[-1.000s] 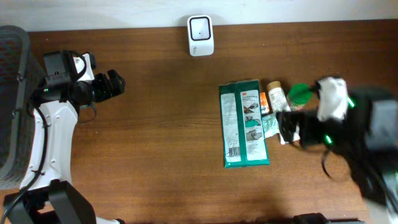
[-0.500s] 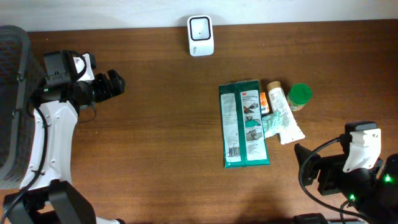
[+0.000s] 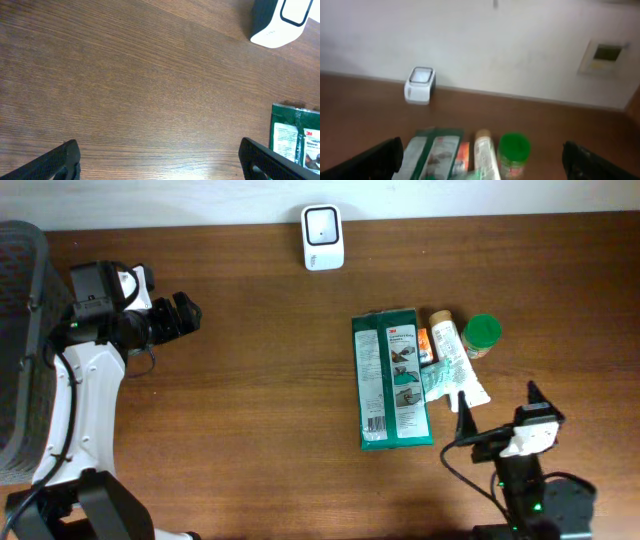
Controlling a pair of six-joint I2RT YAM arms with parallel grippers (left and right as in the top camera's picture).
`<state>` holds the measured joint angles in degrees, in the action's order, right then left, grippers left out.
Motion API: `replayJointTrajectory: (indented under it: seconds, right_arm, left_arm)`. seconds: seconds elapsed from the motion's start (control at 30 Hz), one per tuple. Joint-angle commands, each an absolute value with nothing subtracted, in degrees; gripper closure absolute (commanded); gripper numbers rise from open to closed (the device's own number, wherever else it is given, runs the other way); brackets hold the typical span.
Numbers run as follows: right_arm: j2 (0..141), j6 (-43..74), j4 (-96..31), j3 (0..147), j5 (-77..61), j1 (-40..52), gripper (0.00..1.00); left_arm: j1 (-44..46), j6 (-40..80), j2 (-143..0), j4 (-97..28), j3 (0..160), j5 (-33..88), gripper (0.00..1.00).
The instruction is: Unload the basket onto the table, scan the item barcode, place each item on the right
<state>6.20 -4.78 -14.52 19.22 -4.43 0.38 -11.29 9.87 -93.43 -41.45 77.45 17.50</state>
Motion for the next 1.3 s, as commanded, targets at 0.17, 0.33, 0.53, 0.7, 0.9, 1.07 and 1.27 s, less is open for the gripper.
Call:
replayJointTrajectory:
  seconds: [0.17, 0.33, 0.53, 0.7, 0.9, 1.07, 1.27]
  right_arm:
    - [0.2, -5.1, -8.8, 6.3, -7.1, -0.1, 0.01]
    - [0.2, -5.1, -3.6, 0.3, -8.9, 0.0, 0.02]
    - [0.2, -5.1, -2.5, 0.3, -12.4, 0.0, 0.02]
    - [0.2, -5.1, -3.2, 0.3, -12.3, 0.0, 0.02]
    - [0.2, -5.1, -3.2, 0.3, -12.3, 0.0, 0.02]
    - [0.2, -5.1, -3.2, 0.3, -12.3, 0.0, 0.02]
    - [0.2, -5.1, -3.2, 0.3, -12.3, 0.0, 0.02]
  left_arm:
    - [-11.4, 9.3, -93.7, -41.5, 77.1, 17.5, 0.01]
    - [-11.4, 9.3, -93.7, -41.5, 77.1, 17.5, 0.01]
    - [-11.4, 9.3, -93.7, -41.5, 77.1, 17.5, 0.01]
    - [-11.4, 9.3, -93.7, -41.5, 77.1, 17.5, 0.01]
    - [-11.4, 9.3, -93.7, -41.5, 77.1, 17.5, 0.01]
    - [-11.8, 9.3, -93.6, -41.7, 76.9, 17.5, 0.01]
    - [-12.7, 9.3, -88.6, -41.6, 68.0, 17.5, 0.01]
